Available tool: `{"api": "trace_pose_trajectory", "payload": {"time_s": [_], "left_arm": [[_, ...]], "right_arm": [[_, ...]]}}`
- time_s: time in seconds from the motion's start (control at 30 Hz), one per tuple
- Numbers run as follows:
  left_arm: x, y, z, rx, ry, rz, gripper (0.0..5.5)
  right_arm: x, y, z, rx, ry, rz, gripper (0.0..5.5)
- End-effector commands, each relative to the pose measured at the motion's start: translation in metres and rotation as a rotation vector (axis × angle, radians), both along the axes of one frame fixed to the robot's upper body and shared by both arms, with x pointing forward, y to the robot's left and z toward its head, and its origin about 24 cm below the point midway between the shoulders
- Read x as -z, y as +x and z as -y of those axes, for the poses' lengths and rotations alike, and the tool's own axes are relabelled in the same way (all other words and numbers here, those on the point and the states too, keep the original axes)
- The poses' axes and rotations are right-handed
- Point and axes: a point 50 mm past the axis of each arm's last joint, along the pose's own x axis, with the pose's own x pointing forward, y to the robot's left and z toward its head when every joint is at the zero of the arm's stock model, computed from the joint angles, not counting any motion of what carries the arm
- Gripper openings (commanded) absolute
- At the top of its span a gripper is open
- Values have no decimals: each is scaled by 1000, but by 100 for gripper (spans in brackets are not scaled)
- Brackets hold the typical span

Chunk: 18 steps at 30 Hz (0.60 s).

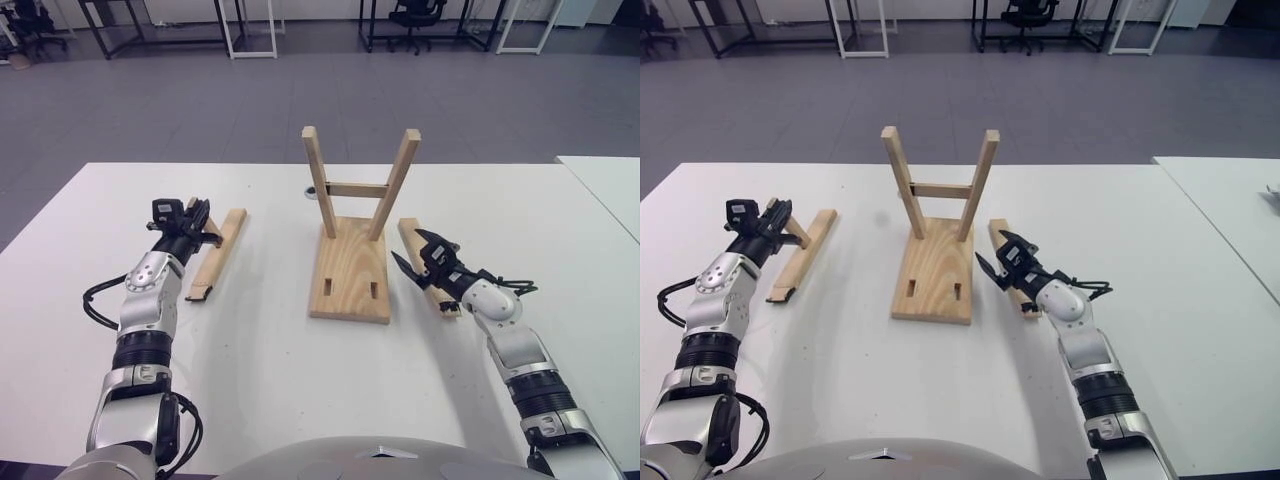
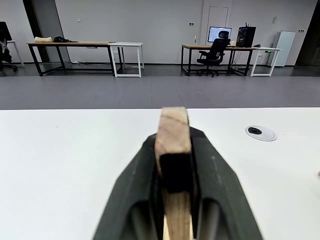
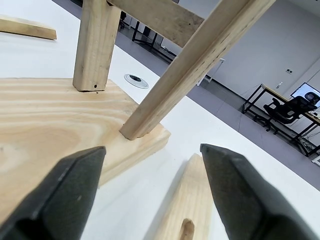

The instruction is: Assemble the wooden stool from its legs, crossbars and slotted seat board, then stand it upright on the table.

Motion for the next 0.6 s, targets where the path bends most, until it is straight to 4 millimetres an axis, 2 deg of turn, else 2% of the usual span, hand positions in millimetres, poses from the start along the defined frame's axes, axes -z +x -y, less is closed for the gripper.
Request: {"api": "trace_pose_trajectory", "payload": {"time_s": [0.03,0.07,0.1,0.2,0.23,0.37,0.5,0.6], "left_arm": [[56,-29,-1,-6,36,-267,41],[44,-23,-3,23,82,-221,77],[37,-19,-4,51,130,-205,85],[25,-17,-7,103,193,-212,137],[26,-19,-9,105,206,-234,142],[24,-33,-13,135,244,-315,223],[21,-39,-13,152,169,-417,295],[28,-43,-11,143,173,-484,337]], "right_arm": [[-16,10,-2,-10,-25,54,354],[-16,11,-1,1,-18,53,354],[-14,11,-1,8,-14,50,354],[-12,13,-5,18,12,48,354],[-10,12,-5,22,14,40,354],[4,10,0,38,-10,-1,354],[13,8,0,38,-35,-27,354],[16,7,-4,33,-32,-35,354]]}}
